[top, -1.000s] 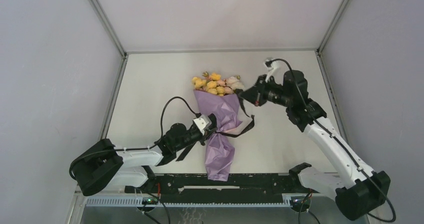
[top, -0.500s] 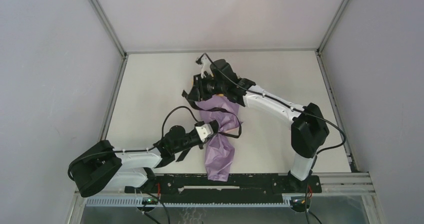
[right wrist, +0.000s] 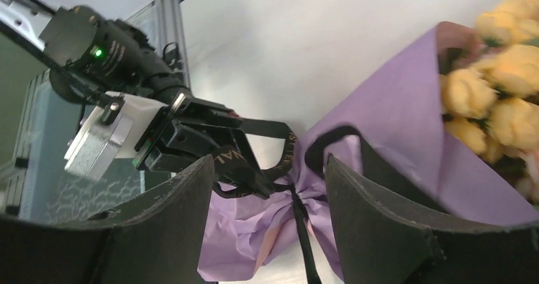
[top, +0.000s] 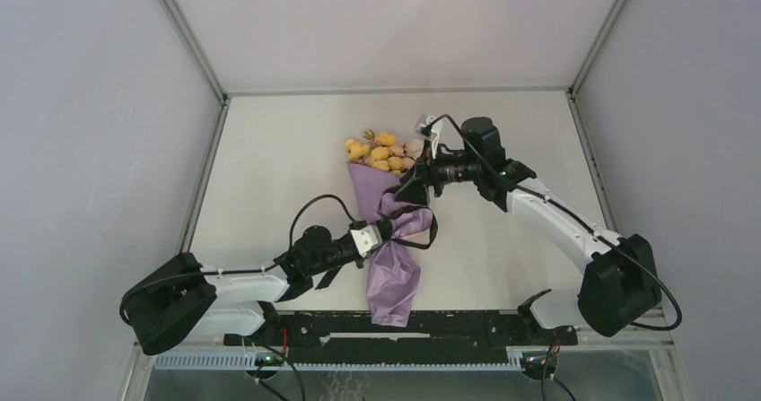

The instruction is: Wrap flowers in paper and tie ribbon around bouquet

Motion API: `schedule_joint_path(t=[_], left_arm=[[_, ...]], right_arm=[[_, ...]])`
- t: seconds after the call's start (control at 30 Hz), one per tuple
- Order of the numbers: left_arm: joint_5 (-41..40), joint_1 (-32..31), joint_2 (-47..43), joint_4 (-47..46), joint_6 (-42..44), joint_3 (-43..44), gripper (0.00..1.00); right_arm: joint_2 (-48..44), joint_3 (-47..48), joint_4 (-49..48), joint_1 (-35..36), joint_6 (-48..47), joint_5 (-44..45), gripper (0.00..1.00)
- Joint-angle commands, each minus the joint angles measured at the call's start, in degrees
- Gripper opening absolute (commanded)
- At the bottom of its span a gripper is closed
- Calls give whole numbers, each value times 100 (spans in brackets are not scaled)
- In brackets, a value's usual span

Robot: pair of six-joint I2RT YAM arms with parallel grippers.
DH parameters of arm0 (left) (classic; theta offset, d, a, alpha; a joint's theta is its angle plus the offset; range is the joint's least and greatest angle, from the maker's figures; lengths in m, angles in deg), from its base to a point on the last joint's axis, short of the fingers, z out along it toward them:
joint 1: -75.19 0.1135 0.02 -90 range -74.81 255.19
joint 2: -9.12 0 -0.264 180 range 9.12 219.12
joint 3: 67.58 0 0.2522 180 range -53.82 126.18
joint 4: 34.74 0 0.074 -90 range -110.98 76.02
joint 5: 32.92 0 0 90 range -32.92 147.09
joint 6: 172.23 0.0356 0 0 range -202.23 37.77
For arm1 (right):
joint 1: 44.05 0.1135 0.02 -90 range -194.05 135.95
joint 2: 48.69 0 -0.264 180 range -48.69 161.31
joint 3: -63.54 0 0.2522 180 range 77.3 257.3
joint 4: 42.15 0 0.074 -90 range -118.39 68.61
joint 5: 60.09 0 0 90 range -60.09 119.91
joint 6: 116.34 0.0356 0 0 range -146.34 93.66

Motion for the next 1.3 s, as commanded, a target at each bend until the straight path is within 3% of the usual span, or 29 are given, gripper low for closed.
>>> schedule_joint_path(t=[0.0, 0.07, 0.1, 0.13, 0.2, 0.33, 0.4, 0.8, 0.87, 0.9, 0.93, 1.0, 1.03, 1.17, 1.2, 1.27], left_arm=[[143, -28, -176, -211, 162, -40, 0], [170, -30, -163, -193, 177, -24, 0], [178, -30, -154, -185, 182, -14, 0], [186, -26, -144, -184, 187, -5, 0], [212, -30, -132, -184, 178, 13, 0], [248, -26, -134, -184, 234, 0, 0], [253, -30, -133, -184, 313, -12, 0], [311, -29, -167, -118, 407, -3, 0], [319, -27, -156, -114, 399, -11, 0], [332, -34, -158, -114, 398, -12, 0], [346, -35, -163, -112, 390, -6, 0], [347, -29, -158, -114, 389, -4, 0], [340, -30, -166, -102, 400, -3, 0], [403, -28, -216, 64, 418, 40, 1], [426, -22, -247, 154, 411, 71, 8], [453, -22, -371, 467, 344, 215, 37]], right_arm=[[245, 122, -395, 83, -445, -588, 73], [318, 166, -368, 182, -29, -20, 72], [430, 377, -117, 267, 114, 679, 70], [532, 632, 293, 356, 46, 834, 68], [489, 767, 825, 474, -199, 326, 68], [-464, -505, -587, 547, -870, -534, 73], [-657, -824, -671, 667, -1380, -716, 77], [287, -840, -1316, 1033, -1543, -503, 77], [393, -840, -1262, 1099, -1566, -541, 70], [446, -844, -1231, 1108, -1551, -584, 60], [488, -843, -1183, 1106, -1510, -651, 35], [511, -847, -964, 1101, -1464, -694, 6], [484, -848, -774, 1106, -1492, -669, 1], [112, -1161, -720, 1113, -1373, -550, 0], [-9, -1290, -757, 1111, -1280, -495, 0], [-238, -1605, -1107, 1117, -1058, -330, 0]])
